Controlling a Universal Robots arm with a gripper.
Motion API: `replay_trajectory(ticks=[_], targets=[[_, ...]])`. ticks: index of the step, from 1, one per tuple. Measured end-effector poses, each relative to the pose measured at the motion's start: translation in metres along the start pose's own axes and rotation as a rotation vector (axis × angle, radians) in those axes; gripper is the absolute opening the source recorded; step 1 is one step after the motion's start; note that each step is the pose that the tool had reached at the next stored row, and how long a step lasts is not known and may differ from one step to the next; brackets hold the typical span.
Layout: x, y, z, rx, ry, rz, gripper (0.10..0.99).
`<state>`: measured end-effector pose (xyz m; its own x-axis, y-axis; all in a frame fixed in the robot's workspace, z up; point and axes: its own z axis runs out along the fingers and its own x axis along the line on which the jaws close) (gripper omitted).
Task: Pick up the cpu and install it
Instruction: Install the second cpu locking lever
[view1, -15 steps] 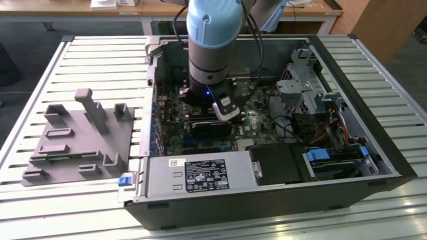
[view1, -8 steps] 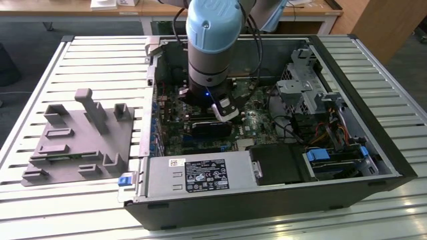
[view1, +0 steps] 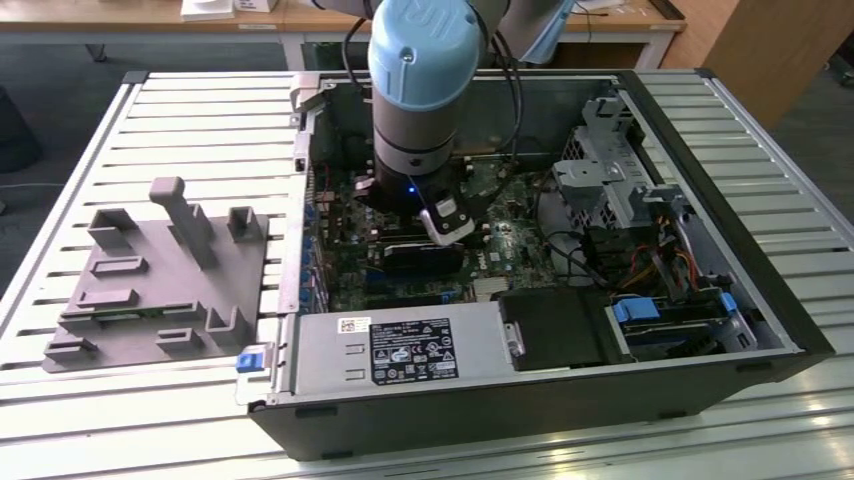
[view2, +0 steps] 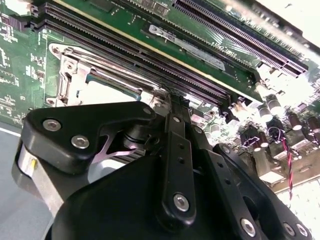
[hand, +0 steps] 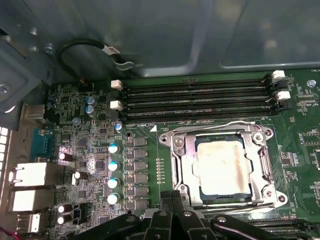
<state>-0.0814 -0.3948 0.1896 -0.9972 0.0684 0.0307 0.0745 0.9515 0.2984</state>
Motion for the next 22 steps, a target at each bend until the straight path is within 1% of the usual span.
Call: replay_trajectory(ticks=[3, 10, 16, 20, 22], targets=[[0.0, 0.0004, -0.0006, -0.001, -0.0004, 0.0, 0.106], [0.0004, 0.0032, -0.0102, 0.0, -0.0002, 0.0, 0.106], [0.0006, 0.0052, -0.0164, 0.005, -0.0004, 0.0, 0.106], [0.0007, 0.0065, -0.0205, 0.006, -0.0006, 0.0, 0.106], [0.0008, 0.0076, -0.0239, 0.007, -0.0008, 0.0, 0.106]])
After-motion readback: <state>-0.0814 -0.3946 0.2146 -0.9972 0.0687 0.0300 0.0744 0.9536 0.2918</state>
